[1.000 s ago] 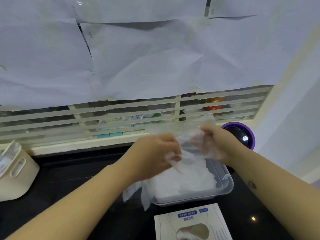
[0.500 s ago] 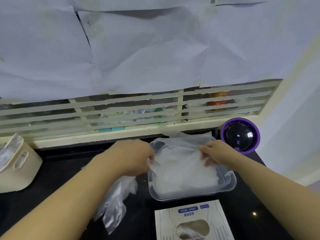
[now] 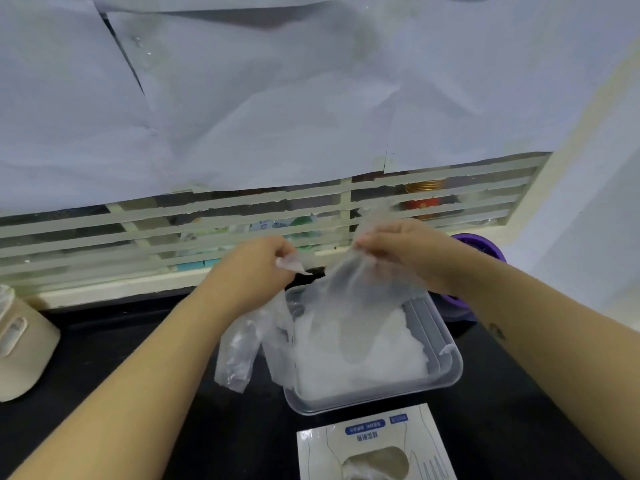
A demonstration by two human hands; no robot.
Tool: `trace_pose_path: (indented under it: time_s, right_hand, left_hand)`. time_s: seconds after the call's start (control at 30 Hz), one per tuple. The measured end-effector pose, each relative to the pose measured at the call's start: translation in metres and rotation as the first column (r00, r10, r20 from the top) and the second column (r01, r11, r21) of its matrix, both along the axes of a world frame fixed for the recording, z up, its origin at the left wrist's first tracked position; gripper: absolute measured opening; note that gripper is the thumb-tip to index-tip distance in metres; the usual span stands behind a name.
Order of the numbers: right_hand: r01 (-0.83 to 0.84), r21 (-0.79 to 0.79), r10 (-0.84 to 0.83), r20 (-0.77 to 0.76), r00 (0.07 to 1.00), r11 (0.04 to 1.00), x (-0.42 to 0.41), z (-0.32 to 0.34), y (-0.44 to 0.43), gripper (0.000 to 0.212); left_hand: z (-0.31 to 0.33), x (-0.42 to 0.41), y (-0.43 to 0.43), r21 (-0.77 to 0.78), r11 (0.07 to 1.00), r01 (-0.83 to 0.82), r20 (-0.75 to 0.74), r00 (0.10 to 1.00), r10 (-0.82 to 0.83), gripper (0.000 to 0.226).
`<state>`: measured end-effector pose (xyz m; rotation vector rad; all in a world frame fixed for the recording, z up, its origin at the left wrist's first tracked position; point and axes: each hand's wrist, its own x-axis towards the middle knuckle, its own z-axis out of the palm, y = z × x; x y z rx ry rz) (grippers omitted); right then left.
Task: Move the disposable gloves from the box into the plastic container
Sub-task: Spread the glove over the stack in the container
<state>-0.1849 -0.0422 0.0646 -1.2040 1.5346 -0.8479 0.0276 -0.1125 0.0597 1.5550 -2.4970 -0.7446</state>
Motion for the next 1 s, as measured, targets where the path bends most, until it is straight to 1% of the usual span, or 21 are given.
trace_pose_path:
  time_s: [0.07, 0.13, 0.17, 0.23, 0.3, 0.33, 0.4, 0.43, 0.47, 0.5, 0.53, 0.57, 0.63, 0.7, 0.77, 0.83, 0.9, 0.93, 1.0]
  right_hand:
    - [-0.027, 0.044, 0.02, 0.162, 0.987, 0.999, 0.008, 0.012, -0.006, 0.018]
    - [-0.036, 0.113, -0.005, 0.343, 0.939, 0.993, 0.019, 0.018, -0.01, 0.021]
    - [-0.036, 0.14, -0.024, 0.402, 0.915, 0.989, 0.025, 0.02, -0.01, 0.021]
    - [-0.045, 0.154, -0.033, 0.465, 0.885, 0.987, 0.04, 0.022, -0.012, 0.018]
    - [-0.074, 0.151, -0.017, 0.529, 0.848, 0.986, 0.055, 0.023, -0.013, 0.02]
    - [-0.111, 0.152, 0.006, 0.568, 0.823, 0.982, 0.06, 0.022, -0.014, 0.027]
    - [-0.178, 0.156, 0.04, 0.633, 0.773, 0.972, 0.065, 0.018, -0.016, 0.055]
    - [-0.2, 0.166, 0.041, 0.661, 0.749, 0.966, 0.063, 0.014, -0.016, 0.059]
    - [-0.212, 0.187, 0.034, 0.666, 0.745, 0.959, 0.059, 0.01, -0.015, 0.058]
    - [-0.192, 0.219, 0.006, 0.643, 0.766, 0.957, 0.052, 0.002, -0.014, 0.057]
    - [-0.163, 0.249, -0.015, 0.587, 0.81, 0.955, 0.043, -0.007, -0.012, 0.055]
    - [-0.115, 0.275, -0.043, 0.511, 0.859, 0.955, 0.033, -0.017, -0.01, 0.05]
    - [-0.034, 0.325, -0.097, 0.379, 0.92, 0.945, 0.016, -0.038, -0.005, 0.036]
    - [0.029, 0.352, -0.124, 0.249, 0.96, 0.935, 0.007, -0.052, 0.002, 0.023]
    - [0.081, 0.348, -0.113, 0.072, 0.991, 0.934, 0.001, -0.062, 0.009, 0.018]
    - [0.09, 0.314, -0.035, -0.178, 0.983, 0.945, -0.007, -0.071, 0.012, 0.018]
    - [0.071, 0.293, 0.048, -0.382, 0.923, 0.954, -0.014, -0.077, 0.012, 0.024]
    - [0.071, 0.282, 0.066, -0.446, 0.893, 0.957, -0.017, -0.081, 0.012, 0.025]
    - [0.076, 0.256, 0.075, -0.532, 0.843, 0.964, -0.022, -0.086, 0.014, 0.021]
  left_hand:
    - [0.01, 0.009, -0.002, -0.055, 0.997, -0.062, -0.011, 0.998, 0.062, 0.013]
    - [0.02, 0.02, -0.001, -0.111, 0.987, -0.119, -0.035, 0.993, 0.116, 0.017]
    - [0.025, 0.026, 0.0, -0.146, 0.979, -0.145, -0.048, 0.989, 0.14, 0.018]
    - [0.034, 0.041, 0.004, -0.22, 0.953, -0.21, -0.076, 0.977, 0.198, 0.023]
    - [0.041, 0.054, 0.01, -0.287, 0.921, -0.265, -0.096, 0.964, 0.247, 0.031]
    - [0.044, 0.057, 0.012, -0.32, 0.908, -0.27, -0.105, 0.963, 0.249, 0.034]
    - [0.047, 0.059, 0.019, -0.372, 0.892, -0.256, -0.112, 0.967, 0.23, 0.037]
    - [0.048, 0.058, 0.023, -0.386, 0.89, -0.242, -0.113, 0.97, 0.215, 0.039]
    - [0.047, 0.057, 0.026, -0.398, 0.891, -0.22, -0.107, 0.975, 0.193, 0.04]
    - [0.044, 0.054, 0.029, -0.406, 0.896, -0.179, -0.085, 0.984, 0.158, 0.041]
    - [0.039, 0.049, 0.032, -0.406, 0.906, -0.12, -0.048, 0.993, 0.11, 0.041]
    - [0.032, 0.043, 0.034, -0.392, 0.918, -0.05, -0.006, 0.999, 0.052, 0.039]
    - [0.013, 0.029, 0.038, -0.318, 0.943, 0.099, 0.085, 0.994, -0.076, 0.035]
    - [-0.013, 0.012, 0.038, -0.207, 0.943, 0.261, 0.214, 0.952, -0.217, 0.038]
    - [-0.038, -0.001, 0.038, -0.083, 0.924, 0.374, 0.34, 0.882, -0.327, 0.043]
    - [-0.059, -0.01, 0.037, 0.001, 0.901, 0.435, 0.42, 0.817, -0.395, 0.044]
    - [-0.075, -0.019, 0.038, 0.044, 0.876, 0.479, 0.462, 0.768, -0.443, 0.043]
    - [-0.08, -0.024, 0.038, 0.061, 0.867, 0.495, 0.474, 0.75, -0.461, 0.042]
    - [-0.088, -0.037, 0.037, 0.091, 0.855, 0.511, 0.486, 0.726, -0.486, 0.038]
